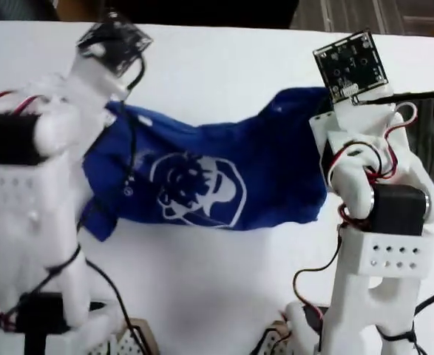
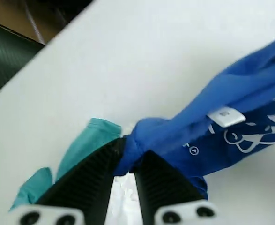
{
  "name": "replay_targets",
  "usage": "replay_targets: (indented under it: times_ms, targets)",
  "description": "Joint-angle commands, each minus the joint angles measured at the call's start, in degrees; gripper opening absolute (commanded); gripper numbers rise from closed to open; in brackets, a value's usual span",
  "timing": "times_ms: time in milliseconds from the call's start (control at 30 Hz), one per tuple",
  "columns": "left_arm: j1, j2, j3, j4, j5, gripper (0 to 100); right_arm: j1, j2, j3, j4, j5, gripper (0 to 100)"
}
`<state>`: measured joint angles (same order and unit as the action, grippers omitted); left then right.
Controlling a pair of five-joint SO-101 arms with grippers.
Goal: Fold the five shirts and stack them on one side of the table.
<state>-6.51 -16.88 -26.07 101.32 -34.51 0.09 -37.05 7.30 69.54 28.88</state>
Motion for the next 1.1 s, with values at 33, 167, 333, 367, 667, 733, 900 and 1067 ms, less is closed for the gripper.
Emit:
replay_targets:
  times_ms: [33, 167, 333, 367, 667, 733, 900, 1067]
  targets:
    - [-0.6, -2.4, 6.4, 0.3, -0.1, 3, -0.7, 2.1, 8.4, -2.5, 0.0, 2.0]
    - [-0.4, -2.4, 21.8, -9.3, 0.3, 3, -2.3, 7.6, 19.9, -10.8, -0.5, 2.0]
    - [-0.6, -2.4, 41.5, -25.0, -0.2, 3, -6.4, 17.0, 28.0, -22.1, -0.4, 2.0]
    - [-0.6, -2.4, 44.5, -27.4, -0.2, 3, -6.7, 19.2, 28.0, -23.6, -0.4, 2.0]
    - [-8.3, -2.4, 55.9, -37.7, -4.6, 3, 0.8, 28.0, 15.4, -21.5, -3.3, 29.4]
    - [-9.6, -2.4, 56.1, -38.2, -4.9, 3, 2.1, 28.8, 12.5, -18.3, -3.8, 34.6]
    - [-9.8, -2.4, 56.2, -38.4, -4.9, 3, 0.5, 27.6, 8.4, -7.3, -4.1, 28.5]
    - [-7.9, -2.4, 56.3, -38.4, -4.6, 3, -11.0, 27.1, 11.1, -3.4, -3.7, 26.2]
